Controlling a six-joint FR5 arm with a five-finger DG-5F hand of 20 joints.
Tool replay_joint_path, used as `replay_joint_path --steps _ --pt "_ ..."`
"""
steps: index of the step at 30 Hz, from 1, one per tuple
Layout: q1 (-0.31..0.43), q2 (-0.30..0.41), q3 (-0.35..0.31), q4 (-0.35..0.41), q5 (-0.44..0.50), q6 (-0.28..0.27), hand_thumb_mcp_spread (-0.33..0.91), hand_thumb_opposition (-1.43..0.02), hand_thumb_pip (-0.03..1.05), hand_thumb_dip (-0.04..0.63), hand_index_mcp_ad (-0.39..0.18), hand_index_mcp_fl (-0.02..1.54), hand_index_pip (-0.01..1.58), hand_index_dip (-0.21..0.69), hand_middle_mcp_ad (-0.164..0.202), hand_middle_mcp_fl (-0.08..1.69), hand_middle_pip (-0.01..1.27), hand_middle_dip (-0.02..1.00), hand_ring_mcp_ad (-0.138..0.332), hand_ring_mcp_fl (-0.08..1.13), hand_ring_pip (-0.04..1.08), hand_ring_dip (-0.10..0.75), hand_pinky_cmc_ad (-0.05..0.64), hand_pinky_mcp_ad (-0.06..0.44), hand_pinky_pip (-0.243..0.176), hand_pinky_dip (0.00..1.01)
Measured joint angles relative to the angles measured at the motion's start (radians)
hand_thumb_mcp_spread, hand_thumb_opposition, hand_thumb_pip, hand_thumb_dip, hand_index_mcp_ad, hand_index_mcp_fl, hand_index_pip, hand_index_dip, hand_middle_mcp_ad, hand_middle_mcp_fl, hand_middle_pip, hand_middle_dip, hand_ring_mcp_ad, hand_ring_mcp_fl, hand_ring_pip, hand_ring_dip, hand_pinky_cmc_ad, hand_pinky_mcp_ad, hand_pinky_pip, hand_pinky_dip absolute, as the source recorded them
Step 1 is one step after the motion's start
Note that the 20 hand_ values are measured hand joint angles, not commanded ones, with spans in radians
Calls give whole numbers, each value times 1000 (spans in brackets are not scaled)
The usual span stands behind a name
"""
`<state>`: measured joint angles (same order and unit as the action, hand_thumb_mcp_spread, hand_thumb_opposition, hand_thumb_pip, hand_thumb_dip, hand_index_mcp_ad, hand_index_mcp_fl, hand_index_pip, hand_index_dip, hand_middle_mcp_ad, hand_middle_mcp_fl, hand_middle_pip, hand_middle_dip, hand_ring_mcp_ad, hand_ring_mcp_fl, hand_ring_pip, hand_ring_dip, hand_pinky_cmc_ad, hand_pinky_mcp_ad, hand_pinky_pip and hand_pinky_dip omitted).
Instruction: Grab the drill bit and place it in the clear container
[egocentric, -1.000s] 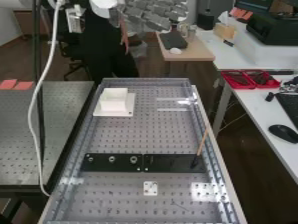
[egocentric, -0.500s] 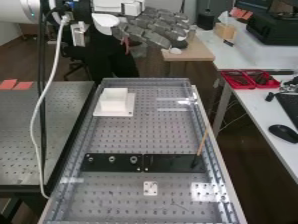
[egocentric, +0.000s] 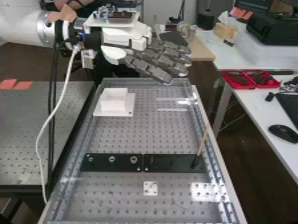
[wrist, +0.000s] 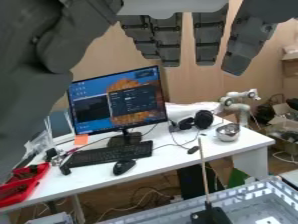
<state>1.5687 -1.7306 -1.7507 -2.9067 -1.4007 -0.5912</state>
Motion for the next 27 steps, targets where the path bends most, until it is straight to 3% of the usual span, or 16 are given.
replay_joint_path --steps 11,18,27 --pt "-10 -77 -19 58 58 31 154 -817 239 9 155 52 98 -30 168 37 162 21 265 65 117 -54 407 314 -91 199" --pt "-29 -138 -31 115 83 81 152 -810 286 9 155 52 103 17 171 37 164 24 267 65 117 -54 384 295 -91 199" --pt "-48 -199 -49 205 133 69 190 -787 391 9 157 52 101 112 171 33 164 21 269 61 101 -54 351 244 -93 215"
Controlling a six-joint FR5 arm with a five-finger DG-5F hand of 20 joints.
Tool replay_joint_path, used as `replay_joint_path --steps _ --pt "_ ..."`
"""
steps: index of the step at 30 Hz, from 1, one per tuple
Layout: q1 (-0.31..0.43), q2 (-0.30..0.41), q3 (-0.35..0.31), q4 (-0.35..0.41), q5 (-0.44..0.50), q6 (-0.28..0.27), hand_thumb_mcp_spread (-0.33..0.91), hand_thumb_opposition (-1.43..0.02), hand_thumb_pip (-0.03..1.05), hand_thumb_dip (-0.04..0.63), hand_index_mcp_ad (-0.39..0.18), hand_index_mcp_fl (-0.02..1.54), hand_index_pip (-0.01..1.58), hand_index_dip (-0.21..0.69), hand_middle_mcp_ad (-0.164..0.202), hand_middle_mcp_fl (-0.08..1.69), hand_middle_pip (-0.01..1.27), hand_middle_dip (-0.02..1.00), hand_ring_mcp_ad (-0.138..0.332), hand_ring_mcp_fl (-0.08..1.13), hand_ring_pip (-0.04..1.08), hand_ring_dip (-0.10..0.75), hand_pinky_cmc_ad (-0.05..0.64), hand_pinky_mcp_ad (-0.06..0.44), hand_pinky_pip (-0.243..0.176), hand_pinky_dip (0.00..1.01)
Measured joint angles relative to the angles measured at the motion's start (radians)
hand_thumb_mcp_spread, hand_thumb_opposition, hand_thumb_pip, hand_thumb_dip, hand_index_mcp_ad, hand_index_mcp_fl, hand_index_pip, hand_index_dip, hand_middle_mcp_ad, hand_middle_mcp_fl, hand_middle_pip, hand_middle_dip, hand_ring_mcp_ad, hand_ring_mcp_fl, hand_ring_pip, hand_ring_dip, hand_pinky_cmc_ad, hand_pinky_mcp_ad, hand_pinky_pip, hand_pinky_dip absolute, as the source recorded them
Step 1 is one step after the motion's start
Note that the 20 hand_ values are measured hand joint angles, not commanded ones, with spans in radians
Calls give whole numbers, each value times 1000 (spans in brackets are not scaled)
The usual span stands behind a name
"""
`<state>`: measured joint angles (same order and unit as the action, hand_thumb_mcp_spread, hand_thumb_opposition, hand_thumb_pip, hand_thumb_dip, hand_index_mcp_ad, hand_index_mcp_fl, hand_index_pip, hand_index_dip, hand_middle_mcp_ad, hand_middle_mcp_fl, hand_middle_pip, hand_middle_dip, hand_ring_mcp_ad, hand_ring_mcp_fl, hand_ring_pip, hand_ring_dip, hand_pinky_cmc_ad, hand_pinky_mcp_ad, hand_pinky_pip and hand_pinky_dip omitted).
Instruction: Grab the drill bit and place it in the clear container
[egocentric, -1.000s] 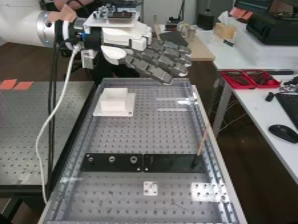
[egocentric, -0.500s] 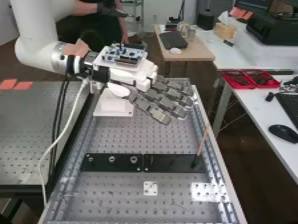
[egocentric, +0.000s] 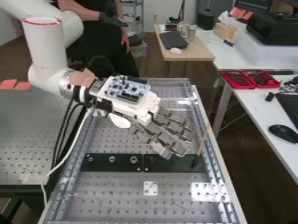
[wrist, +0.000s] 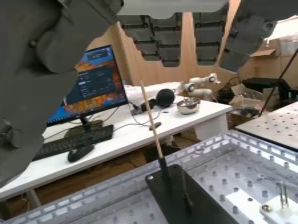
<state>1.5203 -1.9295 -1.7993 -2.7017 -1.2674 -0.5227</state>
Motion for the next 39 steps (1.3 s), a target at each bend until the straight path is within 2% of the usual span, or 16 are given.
replay_joint_path --steps 3,5,12,13,16,20,25,27,28,29,35,39 --pt "-4 -12 -2 22 14 -10 218 -787 408 14 143 51 103 138 164 16 164 24 265 52 105 -54 323 248 -93 227" --pt "-7 -26 -2 29 20 -14 213 -787 433 21 120 52 103 138 164 19 164 24 269 47 103 -54 300 230 -93 227" --pt "-19 -68 6 65 41 1 248 -787 513 80 82 80 140 138 164 16 164 63 265 33 105 -54 300 230 -98 243" --pt "-21 -76 7 73 44 5 244 -787 552 82 73 103 176 138 162 17 161 63 265 33 105 -54 302 232 -98 243" --pt "-27 -92 13 90 49 16 243 -787 564 112 70 105 293 134 155 16 162 80 267 33 105 -54 281 232 -98 243" --pt "-33 -114 28 98 48 38 290 -801 648 159 54 124 579 133 157 24 159 96 265 35 101 -54 278 230 -98 243" --pt "-40 -145 63 86 50 57 293 -834 648 190 54 103 883 133 157 17 150 112 267 14 87 -54 281 223 -94 243" --pt "-42 -152 71 83 52 61 293 -846 651 206 54 87 979 133 140 16 150 113 265 14 87 -54 274 223 -98 243" --pt "-44 -157 79 80 52 64 293 -845 686 218 52 89 1025 133 138 16 145 110 265 14 87 -54 264 216 -98 243" --pt "-44 -160 82 78 51 66 295 -848 714 222 52 86 1047 133 134 21 145 110 262 14 87 -54 265 215 -98 243" --pt "-50 -184 100 87 49 76 291 -883 717 243 51 75 1187 133 131 37 148 126 262 14 89 -54 262 216 -98 237" --pt "-51 -198 109 97 41 73 304 -883 717 253 26 105 1304 133 133 52 148 126 264 14 89 -54 262 215 -98 222"
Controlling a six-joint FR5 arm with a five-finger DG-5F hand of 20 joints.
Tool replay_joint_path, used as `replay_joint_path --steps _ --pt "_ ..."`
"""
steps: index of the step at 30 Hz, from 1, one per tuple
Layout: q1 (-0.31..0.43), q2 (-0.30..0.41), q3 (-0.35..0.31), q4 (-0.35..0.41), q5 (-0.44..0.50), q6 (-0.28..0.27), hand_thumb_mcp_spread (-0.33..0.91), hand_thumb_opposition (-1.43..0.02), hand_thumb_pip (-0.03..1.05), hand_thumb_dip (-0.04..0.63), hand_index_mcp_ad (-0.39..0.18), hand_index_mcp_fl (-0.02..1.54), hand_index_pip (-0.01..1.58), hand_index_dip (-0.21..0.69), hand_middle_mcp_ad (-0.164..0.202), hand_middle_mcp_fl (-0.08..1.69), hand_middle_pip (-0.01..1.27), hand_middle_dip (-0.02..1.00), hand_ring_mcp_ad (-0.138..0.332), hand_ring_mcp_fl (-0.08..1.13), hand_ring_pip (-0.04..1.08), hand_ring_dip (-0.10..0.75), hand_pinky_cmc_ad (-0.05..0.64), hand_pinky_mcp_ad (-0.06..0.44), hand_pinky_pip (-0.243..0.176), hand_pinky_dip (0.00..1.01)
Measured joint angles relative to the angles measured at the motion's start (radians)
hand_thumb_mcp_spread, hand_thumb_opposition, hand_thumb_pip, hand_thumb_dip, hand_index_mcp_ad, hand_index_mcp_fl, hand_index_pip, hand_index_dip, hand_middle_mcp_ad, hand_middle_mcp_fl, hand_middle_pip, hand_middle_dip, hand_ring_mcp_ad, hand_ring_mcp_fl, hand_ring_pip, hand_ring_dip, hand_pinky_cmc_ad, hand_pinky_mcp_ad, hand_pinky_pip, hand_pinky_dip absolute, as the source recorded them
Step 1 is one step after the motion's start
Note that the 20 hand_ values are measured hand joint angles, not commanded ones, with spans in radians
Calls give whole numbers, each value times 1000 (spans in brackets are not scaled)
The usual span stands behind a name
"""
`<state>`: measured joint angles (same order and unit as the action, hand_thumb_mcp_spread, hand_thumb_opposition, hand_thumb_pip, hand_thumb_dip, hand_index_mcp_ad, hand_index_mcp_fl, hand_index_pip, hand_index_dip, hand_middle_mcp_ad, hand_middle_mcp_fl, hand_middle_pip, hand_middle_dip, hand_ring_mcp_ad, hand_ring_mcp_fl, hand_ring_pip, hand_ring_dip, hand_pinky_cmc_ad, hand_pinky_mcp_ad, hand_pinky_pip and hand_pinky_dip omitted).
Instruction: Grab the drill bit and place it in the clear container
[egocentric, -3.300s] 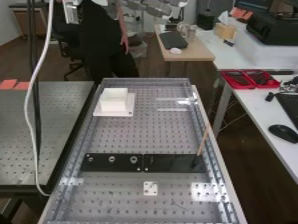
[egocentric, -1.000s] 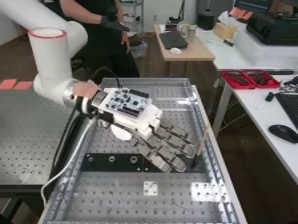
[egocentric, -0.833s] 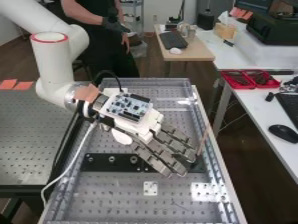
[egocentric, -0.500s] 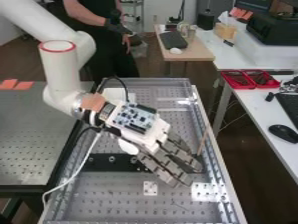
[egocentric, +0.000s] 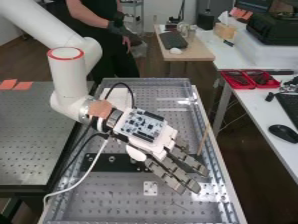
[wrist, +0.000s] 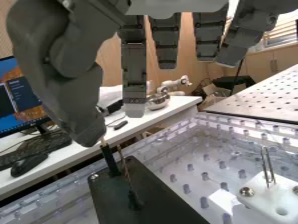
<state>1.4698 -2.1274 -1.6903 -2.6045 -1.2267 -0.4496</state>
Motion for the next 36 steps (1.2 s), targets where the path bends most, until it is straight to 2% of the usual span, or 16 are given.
replay_joint_path --steps 6,12,17,24,27,36 --pt "-3 -23 28 -22 -23 9 323 -899 717 269 9 120 1393 136 129 51 147 152 260 16 89 -54 262 215 -98 192" --pt "-8 -35 47 -42 -43 6 344 -913 717 269 2 89 1494 215 124 52 145 155 262 16 89 -54 262 213 -93 178" --pt "-11 -38 52 -45 -47 -12 356 -913 717 286 -7 91 1525 239 126 87 145 157 260 16 89 -54 262 213 -93 178" --pt "-12 -40 56 -44 -56 -93 367 -911 714 286 -9 133 1543 241 126 101 143 164 260 16 89 -54 262 213 -93 178" --pt "-12 -41 59 -42 -61 -125 365 -911 707 283 -24 134 1543 241 106 103 145 171 262 16 89 -54 262 213 -93 178" --pt "-14 -50 69 -41 -68 -138 370 -923 702 283 -24 155 1525 237 110 117 145 173 260 16 89 -54 262 213 -93 178"
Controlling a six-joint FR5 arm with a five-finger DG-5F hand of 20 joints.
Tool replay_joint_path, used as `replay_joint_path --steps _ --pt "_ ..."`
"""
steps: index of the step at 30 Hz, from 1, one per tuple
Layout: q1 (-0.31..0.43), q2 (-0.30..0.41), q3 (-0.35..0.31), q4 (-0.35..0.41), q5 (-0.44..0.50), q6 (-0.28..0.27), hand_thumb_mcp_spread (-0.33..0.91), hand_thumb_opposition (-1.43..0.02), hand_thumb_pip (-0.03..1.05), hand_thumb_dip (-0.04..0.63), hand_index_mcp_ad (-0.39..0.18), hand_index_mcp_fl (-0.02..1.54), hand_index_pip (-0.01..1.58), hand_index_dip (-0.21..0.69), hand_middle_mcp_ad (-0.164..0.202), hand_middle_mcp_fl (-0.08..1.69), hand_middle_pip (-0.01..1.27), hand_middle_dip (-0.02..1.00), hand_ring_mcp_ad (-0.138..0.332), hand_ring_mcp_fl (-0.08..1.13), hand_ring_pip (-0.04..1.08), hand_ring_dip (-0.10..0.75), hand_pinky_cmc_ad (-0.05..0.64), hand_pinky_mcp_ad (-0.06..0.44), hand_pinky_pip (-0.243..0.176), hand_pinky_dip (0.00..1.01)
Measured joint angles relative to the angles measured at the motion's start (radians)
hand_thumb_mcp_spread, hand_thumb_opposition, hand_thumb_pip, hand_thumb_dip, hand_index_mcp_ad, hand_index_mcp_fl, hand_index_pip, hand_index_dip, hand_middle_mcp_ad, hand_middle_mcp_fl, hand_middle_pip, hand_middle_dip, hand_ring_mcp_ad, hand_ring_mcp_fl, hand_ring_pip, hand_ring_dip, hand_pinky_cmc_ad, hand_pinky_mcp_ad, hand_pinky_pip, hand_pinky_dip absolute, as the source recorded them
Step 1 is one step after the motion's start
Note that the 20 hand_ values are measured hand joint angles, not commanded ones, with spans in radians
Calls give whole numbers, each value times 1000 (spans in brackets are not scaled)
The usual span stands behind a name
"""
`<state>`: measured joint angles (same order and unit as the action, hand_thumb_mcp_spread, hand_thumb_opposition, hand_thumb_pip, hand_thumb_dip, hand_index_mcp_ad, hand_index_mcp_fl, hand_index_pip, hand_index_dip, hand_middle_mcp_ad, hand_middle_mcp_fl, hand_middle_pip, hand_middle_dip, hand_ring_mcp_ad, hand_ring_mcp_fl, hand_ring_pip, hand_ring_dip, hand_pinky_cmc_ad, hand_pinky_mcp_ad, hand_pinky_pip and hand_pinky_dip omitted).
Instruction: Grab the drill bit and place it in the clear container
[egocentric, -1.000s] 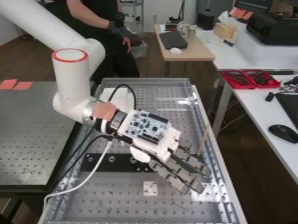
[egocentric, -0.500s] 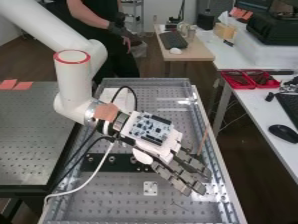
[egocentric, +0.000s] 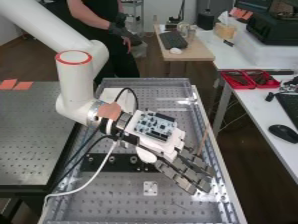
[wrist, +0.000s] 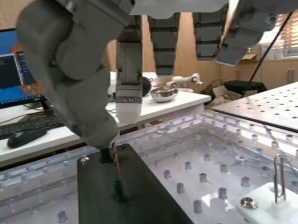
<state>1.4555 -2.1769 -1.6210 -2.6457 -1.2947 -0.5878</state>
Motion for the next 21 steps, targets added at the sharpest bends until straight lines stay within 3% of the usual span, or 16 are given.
replay_joint_path --steps 7,21 --pt "-1 -2 0 -3 -7 -7 382 -925 705 300 -31 155 1511 218 106 119 145 171 260 16 89 -54 262 213 -93 178" --pt "-4 -5 3 -6 -27 -36 417 -988 700 316 -77 393 1487 157 106 133 143 171 258 16 89 -54 262 213 -93 180"
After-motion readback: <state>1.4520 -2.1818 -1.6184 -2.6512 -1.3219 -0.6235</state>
